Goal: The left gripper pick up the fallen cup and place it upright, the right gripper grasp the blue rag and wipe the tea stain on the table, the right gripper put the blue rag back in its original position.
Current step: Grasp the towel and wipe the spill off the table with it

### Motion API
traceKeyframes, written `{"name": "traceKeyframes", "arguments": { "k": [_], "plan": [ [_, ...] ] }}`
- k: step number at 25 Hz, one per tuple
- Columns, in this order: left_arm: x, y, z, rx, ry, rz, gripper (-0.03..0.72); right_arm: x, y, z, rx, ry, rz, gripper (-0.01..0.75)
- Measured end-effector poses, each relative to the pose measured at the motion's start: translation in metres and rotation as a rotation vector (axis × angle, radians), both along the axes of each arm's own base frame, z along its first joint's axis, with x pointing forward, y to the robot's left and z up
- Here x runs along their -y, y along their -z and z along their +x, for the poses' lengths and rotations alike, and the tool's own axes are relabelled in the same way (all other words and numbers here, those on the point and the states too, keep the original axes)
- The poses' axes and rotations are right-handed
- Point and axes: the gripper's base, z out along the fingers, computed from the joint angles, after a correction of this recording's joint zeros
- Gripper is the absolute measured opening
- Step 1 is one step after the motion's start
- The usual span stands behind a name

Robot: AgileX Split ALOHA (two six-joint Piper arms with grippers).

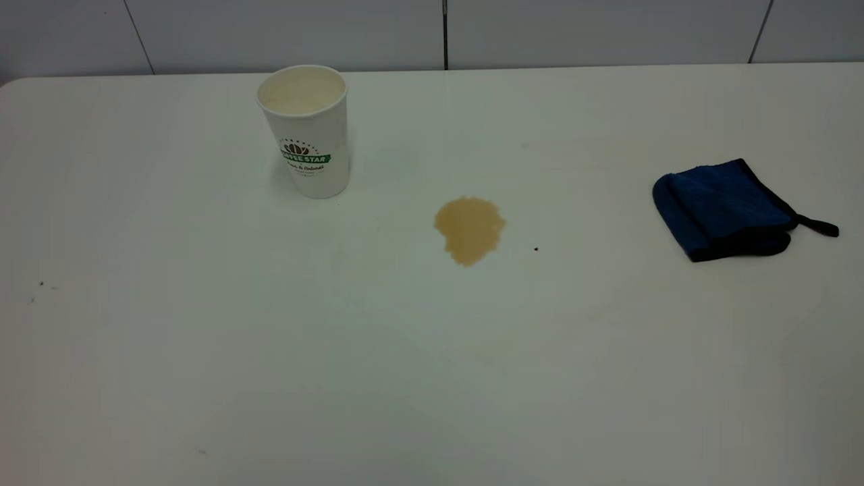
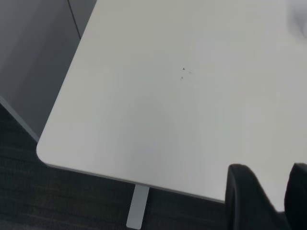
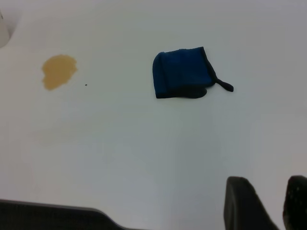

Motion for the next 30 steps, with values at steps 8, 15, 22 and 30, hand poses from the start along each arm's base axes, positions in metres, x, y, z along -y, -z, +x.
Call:
{"name": "traceKeyframes", "arguments": {
  "k": [8, 15, 22, 30],
  "plan": [
    [0.0, 0.0, 0.0, 0.0, 0.0, 0.0, 0.241, 0.0, 0.0, 0.0, 0.0, 0.0, 0.0, 0.242],
    [-0.0001, 0.0, 0.0, 0.0, -0.001, 0.001, 0.241, 0.0, 0.0, 0.0, 0.0, 0.0, 0.0, 0.242],
    [-0.0001, 0.0, 0.0, 0.0, -0.001, 0.001, 0.241, 0.0003, 0.0, 0.0, 0.0, 0.002, -0.003, 0.242],
    [-0.0001, 0.0, 0.0, 0.0, -0.001, 0.001, 0.241, 0.0028, -0.0006, 0.0001, 0.006, 0.009, -0.045, 0.242]
  ]
}}
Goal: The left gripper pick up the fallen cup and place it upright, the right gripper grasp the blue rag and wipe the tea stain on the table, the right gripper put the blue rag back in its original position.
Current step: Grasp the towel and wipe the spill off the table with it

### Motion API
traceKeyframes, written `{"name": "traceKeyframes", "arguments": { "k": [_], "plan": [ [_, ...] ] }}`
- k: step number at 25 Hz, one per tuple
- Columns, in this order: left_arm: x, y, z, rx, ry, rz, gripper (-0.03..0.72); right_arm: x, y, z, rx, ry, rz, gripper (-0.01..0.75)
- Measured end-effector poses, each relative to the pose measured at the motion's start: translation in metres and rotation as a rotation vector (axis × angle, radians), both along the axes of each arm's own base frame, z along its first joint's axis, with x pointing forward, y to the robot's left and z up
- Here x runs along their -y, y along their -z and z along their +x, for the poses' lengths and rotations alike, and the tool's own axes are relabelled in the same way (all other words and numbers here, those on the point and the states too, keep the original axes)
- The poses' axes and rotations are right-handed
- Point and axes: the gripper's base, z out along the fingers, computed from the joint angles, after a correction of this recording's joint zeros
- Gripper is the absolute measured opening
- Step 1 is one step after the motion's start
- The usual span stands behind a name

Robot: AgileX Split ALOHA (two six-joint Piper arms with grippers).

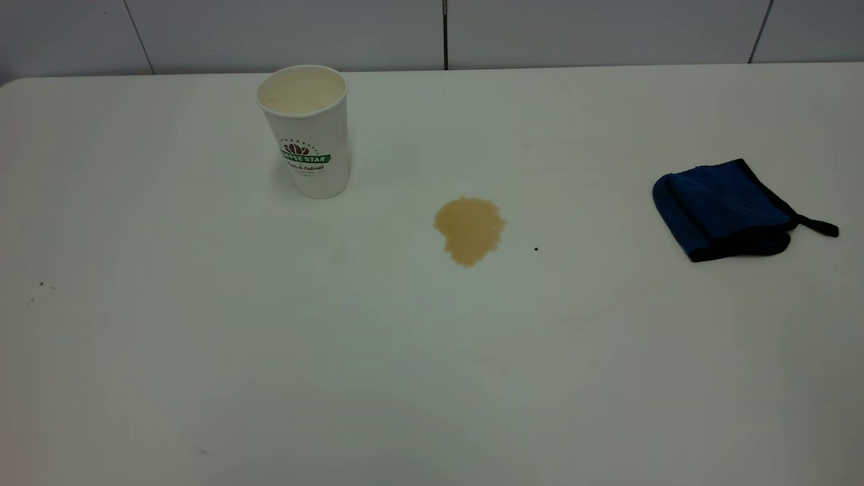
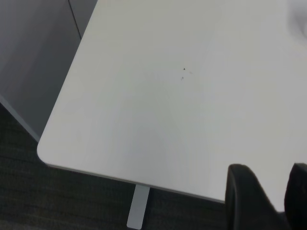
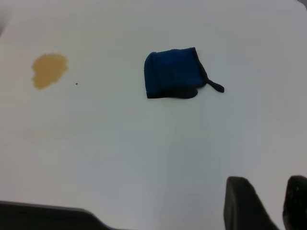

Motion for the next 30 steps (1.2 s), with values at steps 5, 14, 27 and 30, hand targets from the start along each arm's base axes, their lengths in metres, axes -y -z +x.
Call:
{"name": "traceKeyframes", "arguments": {
  "k": [5, 14, 27, 30],
  "plan": [
    [0.0, 0.0, 0.0, 0.0, 0.0, 0.0, 0.241, 0.003, -0.02, 0.003, 0.103, 0.006, -0.06, 0.242],
    [0.0, 0.0, 0.0, 0.0, 0.0, 0.0, 0.241, 0.002, -0.063, 0.102, -0.209, -0.028, -0.066, 0.307],
    [0.0, 0.0, 0.0, 0.0, 0.0, 0.0, 0.241, -0.001, -0.02, 0.273, -0.412, -0.08, -0.075, 0.724],
    [0.0, 0.0, 0.0, 0.0, 0.0, 0.0, 0.241, -0.001, 0.005, 0.304, -0.482, -0.078, -0.067, 0.724]
  ]
}}
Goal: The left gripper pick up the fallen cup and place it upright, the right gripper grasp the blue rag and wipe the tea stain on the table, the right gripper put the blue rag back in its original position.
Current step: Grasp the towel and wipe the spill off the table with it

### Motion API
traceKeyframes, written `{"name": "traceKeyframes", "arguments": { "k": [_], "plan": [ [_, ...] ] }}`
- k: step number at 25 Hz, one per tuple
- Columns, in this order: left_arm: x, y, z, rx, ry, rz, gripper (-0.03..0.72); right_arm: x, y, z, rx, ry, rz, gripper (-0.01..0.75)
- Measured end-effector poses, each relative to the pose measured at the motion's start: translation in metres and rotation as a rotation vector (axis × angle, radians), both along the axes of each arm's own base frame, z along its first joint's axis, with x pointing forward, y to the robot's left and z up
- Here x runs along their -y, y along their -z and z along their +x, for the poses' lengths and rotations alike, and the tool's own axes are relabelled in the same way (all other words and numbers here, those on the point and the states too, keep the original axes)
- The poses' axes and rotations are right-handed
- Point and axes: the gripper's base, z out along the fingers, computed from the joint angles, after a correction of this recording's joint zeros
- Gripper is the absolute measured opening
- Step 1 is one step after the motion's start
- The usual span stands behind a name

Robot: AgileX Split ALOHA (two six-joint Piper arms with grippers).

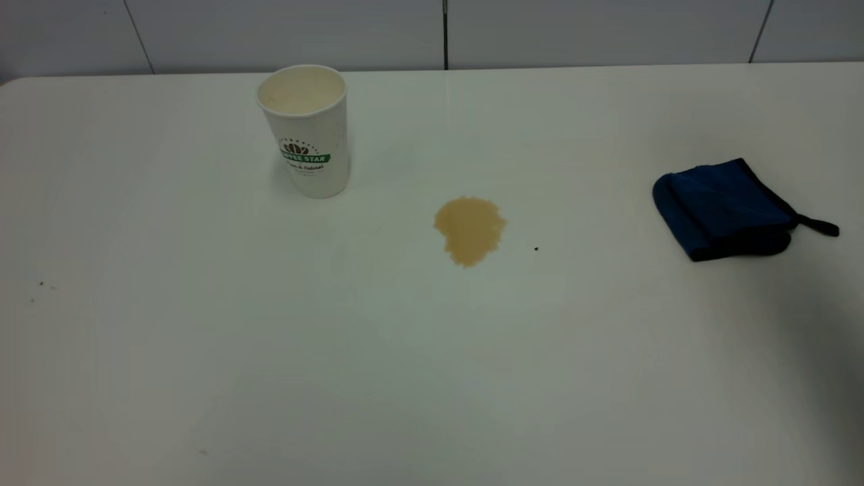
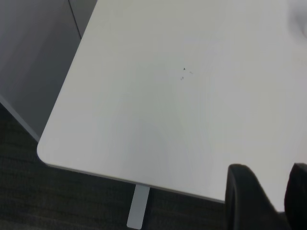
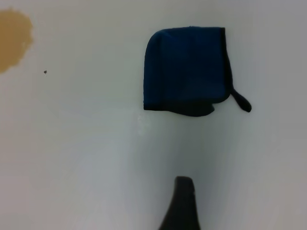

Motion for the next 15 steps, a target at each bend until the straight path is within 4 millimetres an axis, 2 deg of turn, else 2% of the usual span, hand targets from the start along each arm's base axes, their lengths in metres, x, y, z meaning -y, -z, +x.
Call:
{"name": "traceKeyframes", "arguments": {
  "k": [6, 15],
  "plan": [
    [0.0, 0.0, 0.0, 0.0, 0.0, 0.0, 0.241, -0.002, 0.05, 0.053, -0.123, 0.054, 0.047, 0.724],
    [0.0, 0.0, 0.0, 0.0, 0.0, 0.0, 0.241, -0.009, 0.126, 0.109, -0.267, 0.089, 0.106, 0.716]
  ]
}}
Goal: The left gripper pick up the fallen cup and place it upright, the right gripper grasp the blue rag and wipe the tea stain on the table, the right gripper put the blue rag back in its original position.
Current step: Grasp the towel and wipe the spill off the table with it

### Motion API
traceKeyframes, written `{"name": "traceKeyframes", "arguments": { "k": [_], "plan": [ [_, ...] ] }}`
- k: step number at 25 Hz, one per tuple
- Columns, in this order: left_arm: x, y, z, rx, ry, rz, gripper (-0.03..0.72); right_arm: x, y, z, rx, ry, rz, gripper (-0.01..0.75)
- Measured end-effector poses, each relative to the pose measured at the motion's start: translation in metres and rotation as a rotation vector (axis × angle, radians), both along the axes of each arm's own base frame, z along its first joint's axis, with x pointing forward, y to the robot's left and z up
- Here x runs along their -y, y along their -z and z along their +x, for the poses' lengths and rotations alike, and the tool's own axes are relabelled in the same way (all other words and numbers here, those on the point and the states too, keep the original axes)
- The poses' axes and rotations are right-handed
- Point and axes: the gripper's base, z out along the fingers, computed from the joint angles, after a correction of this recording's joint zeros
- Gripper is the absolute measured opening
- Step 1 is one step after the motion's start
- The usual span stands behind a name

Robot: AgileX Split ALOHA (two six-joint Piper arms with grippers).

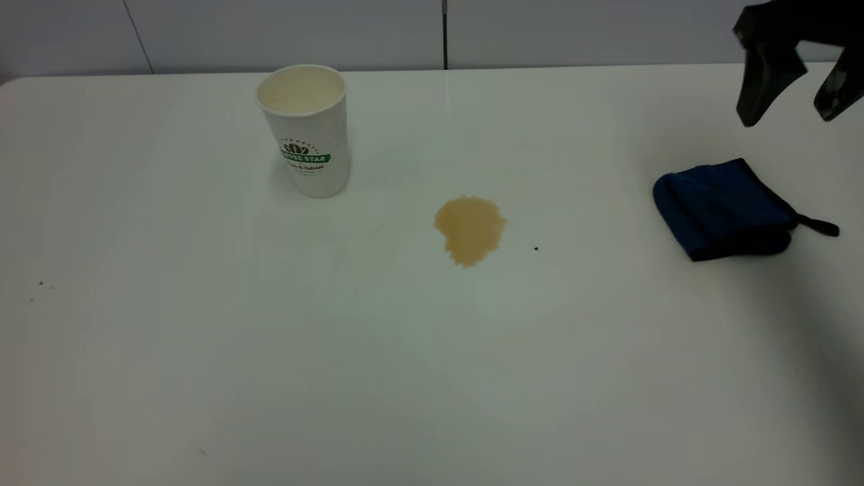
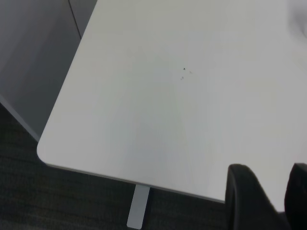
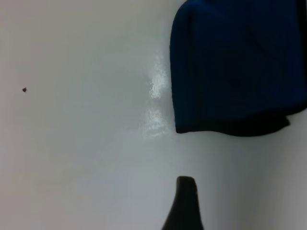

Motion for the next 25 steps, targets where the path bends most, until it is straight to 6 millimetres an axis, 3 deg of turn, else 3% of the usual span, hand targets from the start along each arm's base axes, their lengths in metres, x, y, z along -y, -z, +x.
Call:
{"name": "traceKeyframes", "arguments": {
  "k": [5, 13, 20, 25],
  "plan": [
    [0.0, 0.0, 0.0, 0.0, 0.0, 0.0, 0.241, -0.002, 0.042, 0.031, -0.063, 0.001, 0.008, 0.712],
    [0.0, 0.0, 0.0, 0.0, 0.0, 0.0, 0.241, 0.006, 0.089, 0.07, -0.116, 0.011, 0.005, 0.708],
    [0.0, 0.0, 0.0, 0.0, 0.0, 0.0, 0.241, 0.029, 0.126, 0.082, -0.175, 0.048, 0.004, 0.699],
    [0.0, 0.0, 0.0, 0.0, 0.0, 0.0, 0.241, 0.032, 0.133, 0.084, -0.187, 0.055, 0.002, 0.656]
  ]
}}
